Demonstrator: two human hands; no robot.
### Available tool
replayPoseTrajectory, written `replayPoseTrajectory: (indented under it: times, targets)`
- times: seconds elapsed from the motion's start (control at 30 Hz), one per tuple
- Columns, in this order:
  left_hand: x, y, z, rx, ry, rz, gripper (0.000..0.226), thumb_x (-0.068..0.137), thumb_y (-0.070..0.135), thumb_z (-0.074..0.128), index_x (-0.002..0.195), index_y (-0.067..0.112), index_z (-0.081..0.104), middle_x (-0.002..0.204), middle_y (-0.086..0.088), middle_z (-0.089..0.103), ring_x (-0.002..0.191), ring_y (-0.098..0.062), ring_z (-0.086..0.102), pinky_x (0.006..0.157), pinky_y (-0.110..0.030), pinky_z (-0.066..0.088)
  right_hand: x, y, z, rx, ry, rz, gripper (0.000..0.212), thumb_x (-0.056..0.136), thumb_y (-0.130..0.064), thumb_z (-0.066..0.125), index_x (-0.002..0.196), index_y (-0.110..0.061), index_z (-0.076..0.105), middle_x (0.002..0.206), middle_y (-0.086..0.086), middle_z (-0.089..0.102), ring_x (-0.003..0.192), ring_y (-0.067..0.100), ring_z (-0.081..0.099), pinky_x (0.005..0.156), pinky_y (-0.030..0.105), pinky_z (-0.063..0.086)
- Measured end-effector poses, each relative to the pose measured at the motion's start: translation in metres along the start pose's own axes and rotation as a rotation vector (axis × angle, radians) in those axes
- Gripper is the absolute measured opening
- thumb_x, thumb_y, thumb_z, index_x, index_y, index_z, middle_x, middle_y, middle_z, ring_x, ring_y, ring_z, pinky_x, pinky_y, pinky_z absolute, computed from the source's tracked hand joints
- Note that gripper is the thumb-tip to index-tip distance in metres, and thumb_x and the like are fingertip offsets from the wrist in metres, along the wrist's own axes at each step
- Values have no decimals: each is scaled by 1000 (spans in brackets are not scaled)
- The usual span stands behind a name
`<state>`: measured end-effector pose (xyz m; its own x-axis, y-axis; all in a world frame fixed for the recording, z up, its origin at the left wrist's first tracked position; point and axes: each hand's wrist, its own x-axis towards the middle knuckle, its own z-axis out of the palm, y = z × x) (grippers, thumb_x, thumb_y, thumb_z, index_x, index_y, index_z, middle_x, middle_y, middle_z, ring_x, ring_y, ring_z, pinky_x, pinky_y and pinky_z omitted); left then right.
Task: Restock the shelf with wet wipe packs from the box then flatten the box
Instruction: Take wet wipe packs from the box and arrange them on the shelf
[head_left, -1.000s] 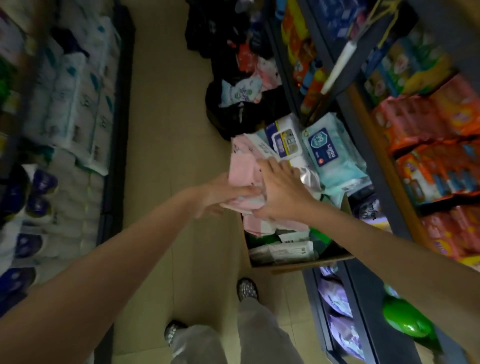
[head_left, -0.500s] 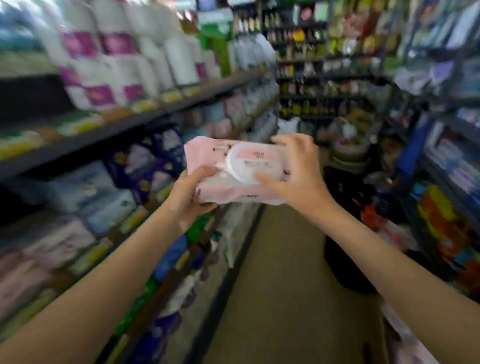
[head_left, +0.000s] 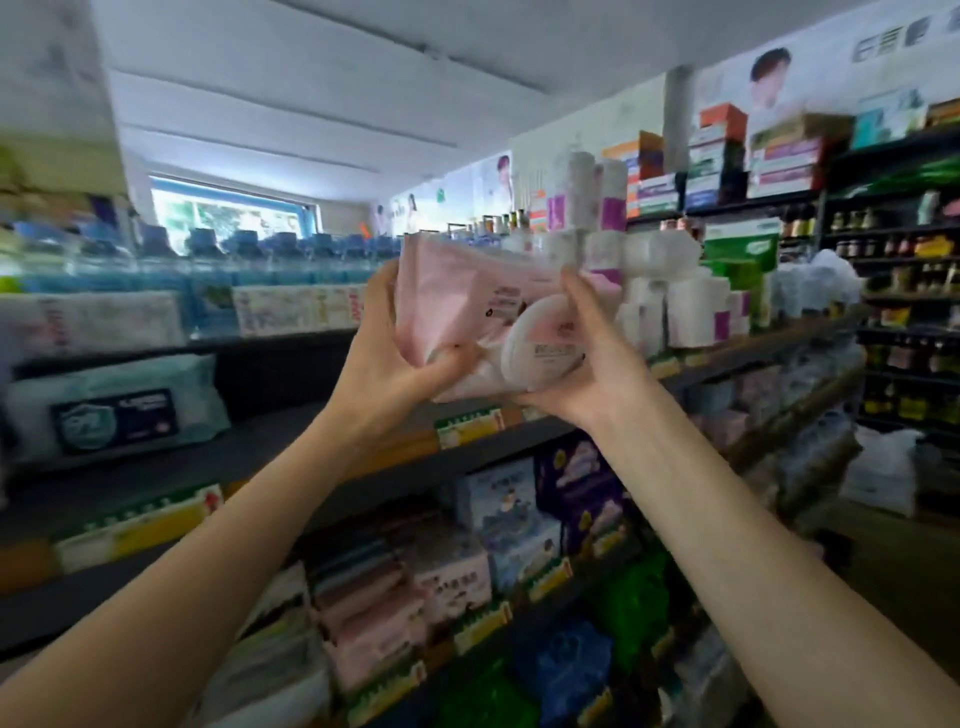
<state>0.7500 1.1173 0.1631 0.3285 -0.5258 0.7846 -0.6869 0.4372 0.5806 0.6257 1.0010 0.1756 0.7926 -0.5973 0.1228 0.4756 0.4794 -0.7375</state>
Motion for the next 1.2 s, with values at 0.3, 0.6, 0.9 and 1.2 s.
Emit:
replayPoseTrajectory:
  times: [0.3, 0.6, 0.9, 1.2]
  targets:
    - [32, -18, -109, 873, -172, -29, 108, 54, 67, 67, 140, 20, 23, 142, -1, 36, 130, -20, 39, 107, -44, 39, 105, 28, 87, -268, -70, -101, 78, 65, -25, 77, 133, -25, 39, 130, 8, 55, 108, 28, 58, 81, 46, 51]
    - [59, -72, -173, 1251, 56, -211, 75, 81, 31, 67, 141, 13, 25, 142, -8, 33, 129, -25, 39, 106, -36, 34, 225, 80, 94, -2129, -522, -1581, 109, 60, -30, 78, 141, -33, 4, 127, 9, 45, 103, 31, 50, 84, 44, 44]
    - [64, -131, -162, 1564, -480, -500, 73, 83, 37, 59, 143, 15, 24, 145, -2, 27, 135, -20, 25, 114, -30, 23, 288, 144, 91, -2273, -976, -1119, 110, 75, -39, 67, 146, -24, -15, 147, 9, 20, 129, 32, 29, 105, 45, 31]
    - [84, -147, -159, 1669, -498, -537, 95, 75, 47, 68, 146, 19, 11, 140, -5, 22, 131, -25, 28, 109, -37, 34, 323, 107, 77, -2161, -1033, -691, 115, 62, -57, 75, 146, -18, 8, 149, 2, 26, 133, 20, 29, 113, 34, 25]
